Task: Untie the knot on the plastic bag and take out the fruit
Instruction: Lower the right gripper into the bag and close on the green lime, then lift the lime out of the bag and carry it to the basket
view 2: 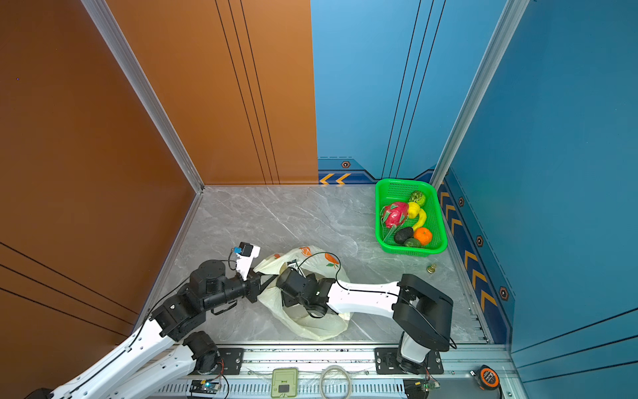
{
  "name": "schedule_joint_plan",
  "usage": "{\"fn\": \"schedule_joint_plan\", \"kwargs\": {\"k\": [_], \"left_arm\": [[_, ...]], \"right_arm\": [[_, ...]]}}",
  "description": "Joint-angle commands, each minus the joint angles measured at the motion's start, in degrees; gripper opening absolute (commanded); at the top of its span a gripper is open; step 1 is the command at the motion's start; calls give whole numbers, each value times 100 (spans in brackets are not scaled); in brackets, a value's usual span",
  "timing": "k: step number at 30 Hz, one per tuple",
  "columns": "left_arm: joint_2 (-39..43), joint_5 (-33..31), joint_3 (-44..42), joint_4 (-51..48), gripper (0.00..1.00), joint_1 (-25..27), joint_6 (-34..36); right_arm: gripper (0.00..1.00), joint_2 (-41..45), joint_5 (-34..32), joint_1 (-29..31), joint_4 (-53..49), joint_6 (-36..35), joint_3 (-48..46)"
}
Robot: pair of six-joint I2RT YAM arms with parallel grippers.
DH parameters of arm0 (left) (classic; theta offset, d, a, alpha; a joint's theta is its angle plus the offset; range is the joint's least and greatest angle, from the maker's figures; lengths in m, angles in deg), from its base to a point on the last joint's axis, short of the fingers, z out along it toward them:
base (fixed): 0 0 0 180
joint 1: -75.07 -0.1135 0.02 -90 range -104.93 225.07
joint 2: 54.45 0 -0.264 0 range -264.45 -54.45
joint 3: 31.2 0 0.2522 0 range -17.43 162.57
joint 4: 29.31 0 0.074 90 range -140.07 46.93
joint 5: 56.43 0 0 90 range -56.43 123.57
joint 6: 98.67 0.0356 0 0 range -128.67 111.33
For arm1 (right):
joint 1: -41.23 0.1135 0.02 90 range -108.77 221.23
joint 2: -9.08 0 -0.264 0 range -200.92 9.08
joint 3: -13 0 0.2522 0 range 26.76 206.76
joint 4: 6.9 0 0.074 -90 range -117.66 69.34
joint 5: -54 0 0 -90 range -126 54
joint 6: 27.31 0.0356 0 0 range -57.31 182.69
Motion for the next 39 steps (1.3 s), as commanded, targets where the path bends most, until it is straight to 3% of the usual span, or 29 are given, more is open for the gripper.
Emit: {"fn": "schedule_joint_plan", "kwargs": {"k": [1, 7, 11, 16, 19, 27, 39], "left_arm": [[73, 187, -76, -62, 0, -70, 123], [144, 229, -157, -212, 0, -171, 128], [121, 262, -166, -250, 0, -219, 132], [82, 272, -147, -276, 0, -257, 146], [76, 238, -113, -367, 0, -266, 161], [169, -137, -130, -633, 0, -275, 185], [41, -1131, 47, -775, 0, -275, 2]], "right_arm": [[100, -229, 5, -74, 308, 75, 262], [99, -704, 14, -191, 357, 101, 452], [87, -904, 65, -275, 303, 137, 509], [63, -923, 164, -346, 345, 110, 436], [56, -757, 153, -350, 365, 62, 349], [46, -43, 403, -433, 166, 17, 77], [44, 934, 1155, -398, -522, 16, -211]]}}
